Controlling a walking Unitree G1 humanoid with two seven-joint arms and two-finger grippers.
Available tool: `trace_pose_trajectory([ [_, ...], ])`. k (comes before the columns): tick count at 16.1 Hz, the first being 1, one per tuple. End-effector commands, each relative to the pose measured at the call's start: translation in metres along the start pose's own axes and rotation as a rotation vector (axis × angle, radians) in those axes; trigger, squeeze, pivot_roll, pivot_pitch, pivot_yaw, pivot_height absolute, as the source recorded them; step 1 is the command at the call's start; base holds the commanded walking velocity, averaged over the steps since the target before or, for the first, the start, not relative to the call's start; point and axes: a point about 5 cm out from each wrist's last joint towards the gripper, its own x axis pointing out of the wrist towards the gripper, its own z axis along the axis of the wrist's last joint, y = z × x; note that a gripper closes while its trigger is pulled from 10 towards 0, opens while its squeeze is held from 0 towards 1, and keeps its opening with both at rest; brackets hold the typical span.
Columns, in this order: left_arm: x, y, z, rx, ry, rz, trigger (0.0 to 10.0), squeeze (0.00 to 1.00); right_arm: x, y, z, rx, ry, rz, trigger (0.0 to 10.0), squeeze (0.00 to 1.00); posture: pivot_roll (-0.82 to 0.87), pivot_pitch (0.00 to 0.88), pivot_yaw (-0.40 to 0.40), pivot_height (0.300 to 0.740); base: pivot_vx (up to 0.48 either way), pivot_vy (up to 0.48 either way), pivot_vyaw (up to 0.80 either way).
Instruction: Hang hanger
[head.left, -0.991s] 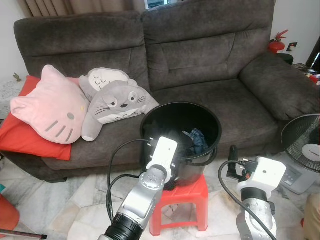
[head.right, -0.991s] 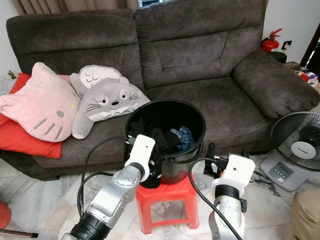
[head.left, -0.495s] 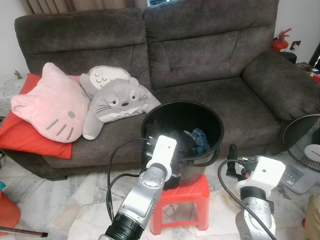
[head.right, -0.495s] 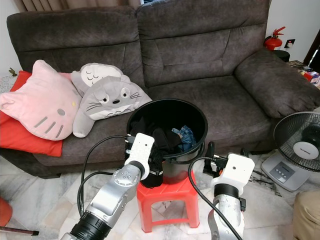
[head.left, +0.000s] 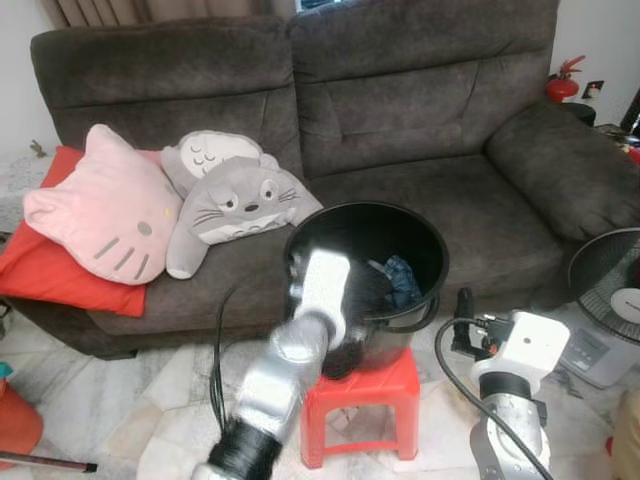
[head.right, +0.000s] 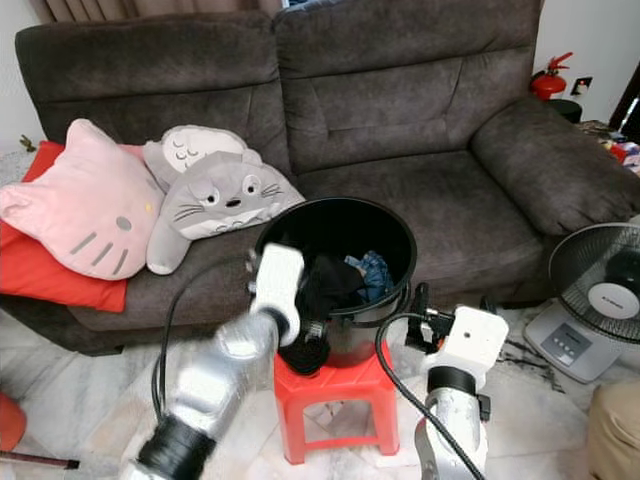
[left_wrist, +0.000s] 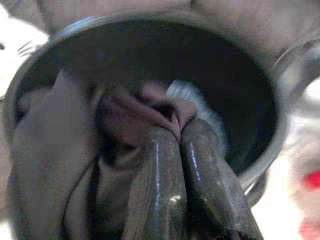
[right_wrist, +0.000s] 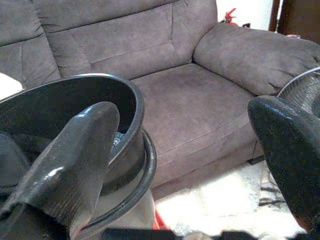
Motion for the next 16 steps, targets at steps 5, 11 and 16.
trace_pose_trajectory([
  [5,0.0,0.001,0.061,-0.108,-0.121,-0.261,0.0,0.0,0.002,0.009,-0.003,0.012,0.016,0.041,10.0,0.0,-0.08,0.0,0.102,0.74,0.0,0.0,0.0],
  [11,0.007,-0.005,0.116,-0.322,-0.243,-0.373,0.0,0.0,0.005,0.012,-0.002,0.017,0.017,0.065,10.0,0.0,-0.1,0.0,0.108,0.74,0.0,0.0,0.0],
  [16,0.006,-0.015,0.128,-0.396,-0.238,-0.458,0.0,0.0,0.004,0.018,-0.002,0.024,0.021,0.116,10.0,0.0,-0.1,0.0,0.111,0.74,0.0,0.0,0.0],
])
